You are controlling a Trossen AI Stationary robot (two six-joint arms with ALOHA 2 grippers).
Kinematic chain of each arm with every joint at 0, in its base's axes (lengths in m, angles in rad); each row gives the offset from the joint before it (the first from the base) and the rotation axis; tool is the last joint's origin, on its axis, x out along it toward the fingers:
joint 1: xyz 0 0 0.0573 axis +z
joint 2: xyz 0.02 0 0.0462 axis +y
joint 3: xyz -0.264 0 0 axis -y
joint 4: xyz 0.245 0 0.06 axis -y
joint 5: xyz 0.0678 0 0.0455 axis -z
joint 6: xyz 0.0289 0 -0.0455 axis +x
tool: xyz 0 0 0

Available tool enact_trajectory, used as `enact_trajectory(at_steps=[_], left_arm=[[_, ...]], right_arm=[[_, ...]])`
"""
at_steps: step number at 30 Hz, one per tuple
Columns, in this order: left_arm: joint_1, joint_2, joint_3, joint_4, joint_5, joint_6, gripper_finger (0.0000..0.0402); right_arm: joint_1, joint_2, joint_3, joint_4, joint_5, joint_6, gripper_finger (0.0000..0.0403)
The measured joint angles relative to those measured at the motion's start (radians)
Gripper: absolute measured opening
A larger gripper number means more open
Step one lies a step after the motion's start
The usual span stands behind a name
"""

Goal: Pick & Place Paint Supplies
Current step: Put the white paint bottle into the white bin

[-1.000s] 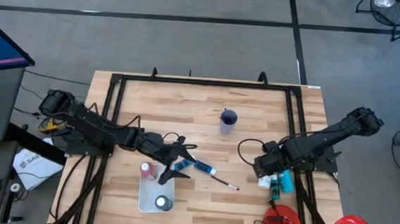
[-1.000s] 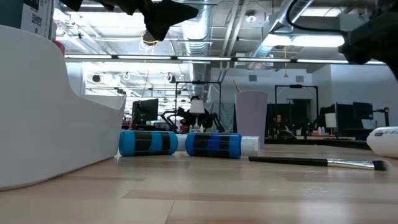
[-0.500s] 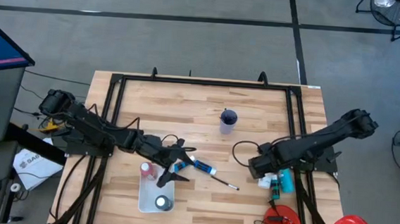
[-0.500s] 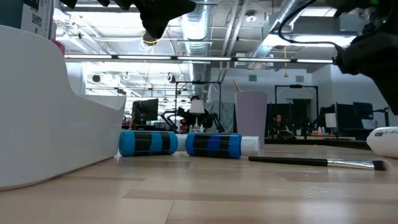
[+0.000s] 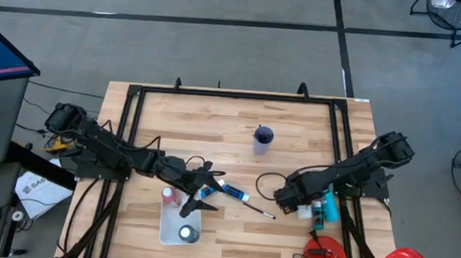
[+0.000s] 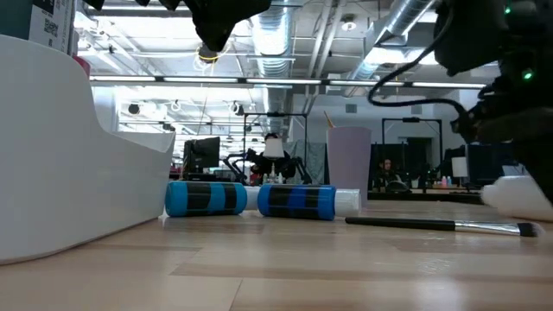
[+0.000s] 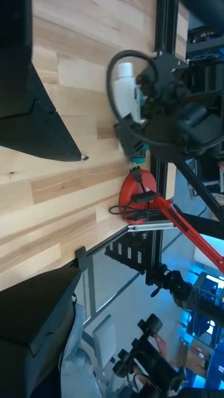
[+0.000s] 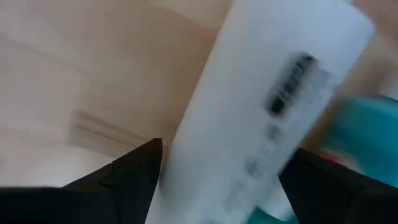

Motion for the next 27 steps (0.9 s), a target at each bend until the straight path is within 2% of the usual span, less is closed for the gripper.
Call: enact_trajectory(at_steps=[3, 10, 15, 20, 24, 27], left_arm=[[0.0, 0.0, 0.0, 0.0, 0.0, 0.0, 0.0285], [0.0, 0.0, 0.0, 0.001, 0.0, 0.0, 0.0285], [0.0, 0.0, 0.0, 0.001, 0.0, 0.002, 0.0285], [0.0, 0.0, 0.0, -0.002, -0.029, 0.02, 0.0285], [0.001, 0.0, 0.0, -0.006, -0.071, 0.02, 0.0285], [0.001, 0.0, 0.0, -0.008, -0.082, 0.0, 0.0285]], right_arm=[[0.0, 0.037, 0.002, 0.095, -0.017, -0.065, 0.0286], [-0.002, 0.061, 0.004, 0.118, -0.059, -0.128, 0.0266], [0.0, 0.027, -0.001, 0.125, -0.04, -0.175, 0.0223], [0.018, -0.05, -0.001, 0.189, 0.073, -0.217, 0.016], [0.025, -0.127, -0.001, 0.27, 0.183, -0.249, 0.016], [0.049, -0.18, -0.001, 0.362, 0.319, -0.325, 0.0163]])
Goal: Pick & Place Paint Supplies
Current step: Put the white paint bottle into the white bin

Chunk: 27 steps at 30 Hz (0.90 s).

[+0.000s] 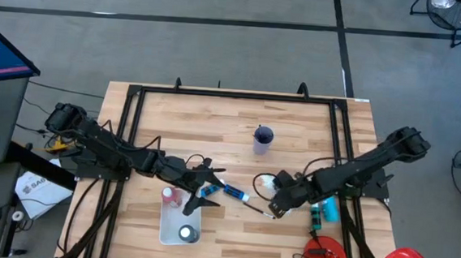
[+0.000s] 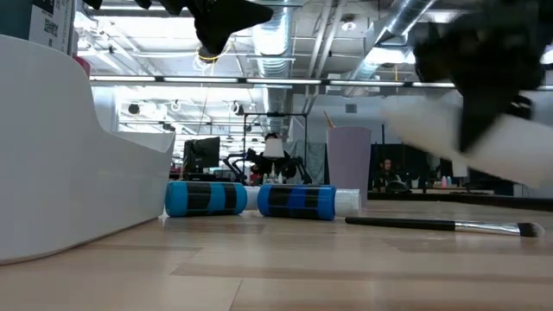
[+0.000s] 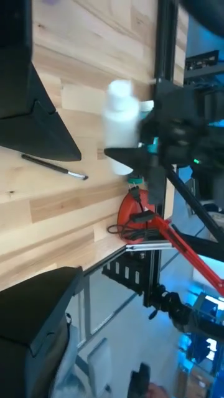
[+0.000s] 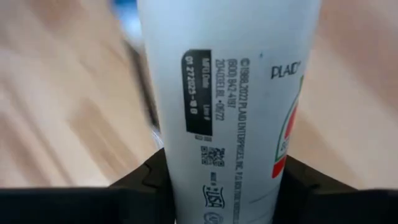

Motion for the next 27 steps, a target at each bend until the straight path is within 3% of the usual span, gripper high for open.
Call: enact_trajectory(at_steps=[5, 9, 15, 21, 27], left_arm=[[0.009, 0.0, 0.0, 0.0, 0.0, -0.021, 0.0285], [0.019, 0.0, 0.0, 0.008, -0.034, -0.021, 0.0285], [0.019, 0.0, 0.0, 0.017, -0.095, -0.021, 0.0285], [0.008, 0.0, 0.0, -0.02, 0.041, 0.022, 0.0285], [-0.01, 0.0, 0.0, -0.018, -0.116, 0.082, 0.0285]], right_arm=[[0.043, -0.036, 0.001, 0.197, 0.222, -0.182, 0.0193], [0.072, -0.006, 0.003, 0.393, 0.335, -0.362, 0.0181], [0.071, 0.09, 0.002, 0.693, 0.35, -0.585, 0.016], [0.058, 0.173, 0.002, 0.84, 0.336, -0.62, 0.018], [0.056, 0.294, 0.076, 0.904, 0.314, -0.662, 0.0171]])
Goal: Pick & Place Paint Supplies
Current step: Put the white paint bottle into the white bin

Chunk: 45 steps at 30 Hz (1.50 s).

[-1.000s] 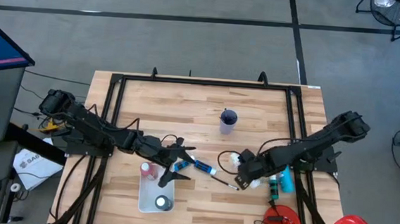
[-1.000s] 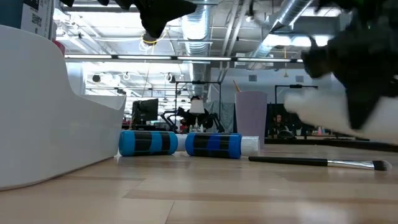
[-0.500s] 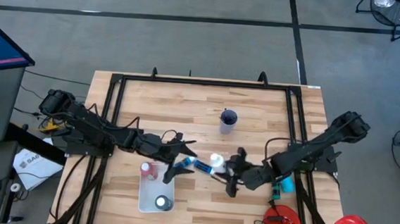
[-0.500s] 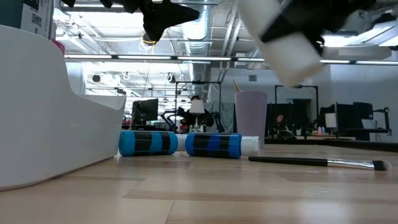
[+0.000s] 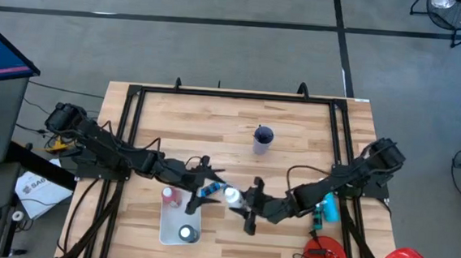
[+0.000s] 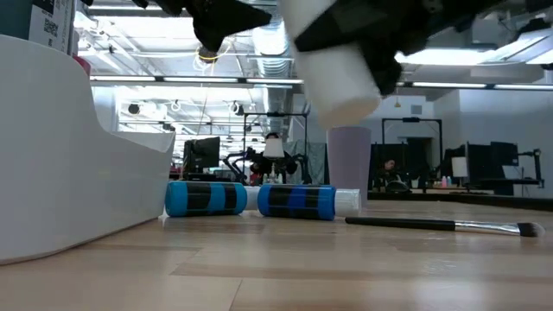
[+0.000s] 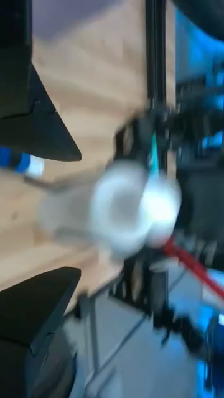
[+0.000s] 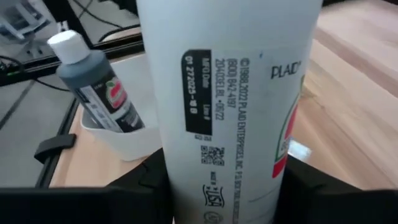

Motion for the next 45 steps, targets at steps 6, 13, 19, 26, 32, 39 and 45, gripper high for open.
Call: enact_trajectory(at_steps=[6, 13, 19, 26, 32, 39, 45], left_arm=[[-0.002, 0.0, 0.0, 0.013, 0.083, 0.004, 0.0285], [-0.006, 0.0, 0.0, 0.031, 0.1, 0.001, 0.0285], [-0.005, 0.009, 0.0, 0.033, 0.1, 0.002, 0.0285], [-0.002, 0.009, 0.0, 0.043, 0.1, -0.002, 0.028], [-0.005, 0.009, 0.0, 0.045, 0.109, -0.006, 0.0224], [-0.005, 0.007, 0.0, 0.045, 0.118, -0.008, 0.0195], [-0.009, -0.001, 0.001, 0.034, 0.119, -0.019, 0.0195]], right_arm=[[0.0, 0.094, 0.142, -0.053, -0.007, -0.086, 0.0167], [-0.021, 0.11, 0.223, -0.111, -0.002, -0.103, 0.0179], [-0.05, 0.109, 0.224, -0.114, -0.032, -0.095, 0.0165], [-0.066, 0.126, 0.221, -0.111, -0.033, -0.103, 0.0176], [-0.064, 0.125, 0.223, -0.104, -0.03, -0.107, 0.0169], [-0.064, 0.125, 0.222, -0.09, -0.022, -0.108, 0.018], [-0.062, 0.125, 0.222, -0.082, -0.024, -0.132, 0.0211]])
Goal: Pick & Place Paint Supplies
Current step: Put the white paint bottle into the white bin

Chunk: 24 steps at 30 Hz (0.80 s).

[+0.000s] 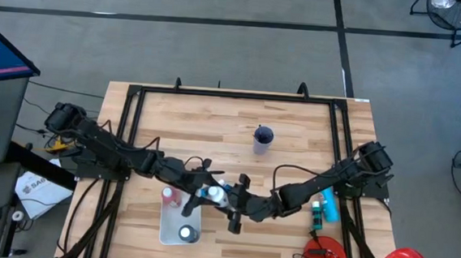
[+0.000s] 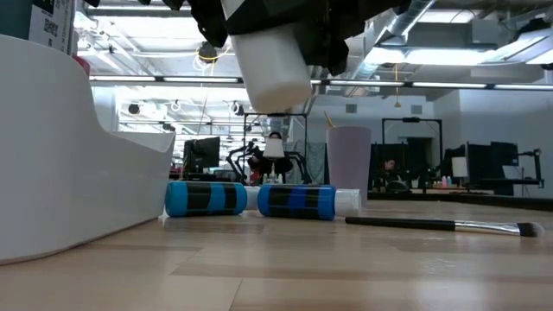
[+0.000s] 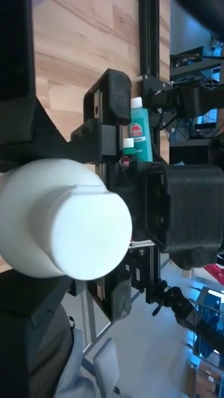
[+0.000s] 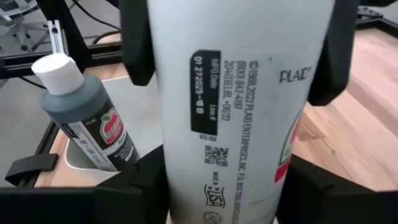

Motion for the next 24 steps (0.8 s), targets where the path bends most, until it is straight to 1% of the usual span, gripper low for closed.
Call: enact_trajectory(at_steps=[4, 9, 15, 19, 21, 24], left_arm=[[-0.005, -0.049, -0.001, -0.092, -0.025, -0.043, 0.0195], [-0.033, -0.138, -0.001, -0.214, -0.127, -0.091, 0.0195], [-0.092, -0.241, -0.001, -0.308, -0.19, -0.158, 0.0195], [-0.13, -0.31, 0.004, -0.405, -0.258, -0.201, 0.0195], [-0.147, -0.328, 0.043, -0.476, -0.312, -0.221, 0.0195], [-0.168, -0.323, 0.112, -0.582, -0.384, -0.234, 0.0195]], right_arm=[[0.013, -0.014, 0.002, 0.003, 0.005, -0.028, 0.0244], [0.024, -0.027, 0.003, 0.0, 0.011, -0.095, 0.0269], [0.027, -0.047, 0.003, -0.047, 0.005, -0.146, 0.0276], [0.036, -0.05, 0.001, -0.111, 0.005, -0.164, 0.0276], [0.037, -0.053, 0.001, -0.135, 0.005, -0.176, 0.0276], [0.038, -0.052, 0.001, -0.159, 0.004, -0.165, 0.0276]])
